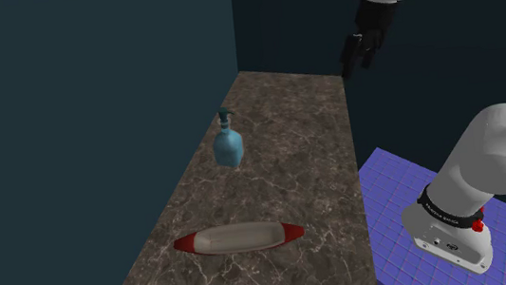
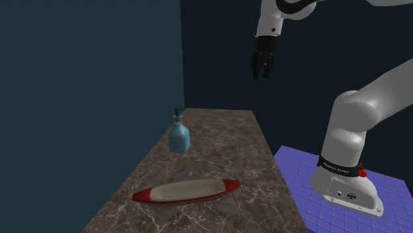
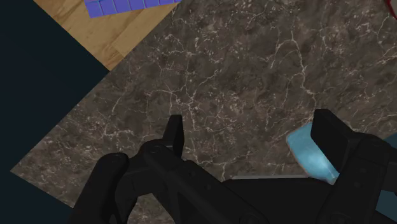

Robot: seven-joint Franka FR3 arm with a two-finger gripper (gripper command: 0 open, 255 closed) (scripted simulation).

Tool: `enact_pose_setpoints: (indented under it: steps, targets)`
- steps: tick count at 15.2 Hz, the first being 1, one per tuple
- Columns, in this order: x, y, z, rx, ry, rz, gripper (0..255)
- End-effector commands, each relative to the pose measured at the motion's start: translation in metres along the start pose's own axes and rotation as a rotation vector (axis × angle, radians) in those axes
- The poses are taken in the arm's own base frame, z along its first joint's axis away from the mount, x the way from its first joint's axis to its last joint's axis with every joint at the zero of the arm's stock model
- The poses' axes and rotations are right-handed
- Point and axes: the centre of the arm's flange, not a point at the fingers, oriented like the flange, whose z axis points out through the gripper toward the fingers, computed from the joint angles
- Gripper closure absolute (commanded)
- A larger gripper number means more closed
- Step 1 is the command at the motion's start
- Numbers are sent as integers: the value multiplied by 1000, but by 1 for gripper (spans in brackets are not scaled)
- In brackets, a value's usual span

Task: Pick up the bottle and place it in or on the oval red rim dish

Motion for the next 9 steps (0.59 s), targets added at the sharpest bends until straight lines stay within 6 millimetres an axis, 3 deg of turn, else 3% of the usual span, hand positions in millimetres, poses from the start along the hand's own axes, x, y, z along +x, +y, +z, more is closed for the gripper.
enact_pose_setpoints:
  steps: [1, 9]
  targets:
    - [0, 0, 0, 0, 0, 0, 0]
    - [77, -57, 40, 26, -2, -13, 0]
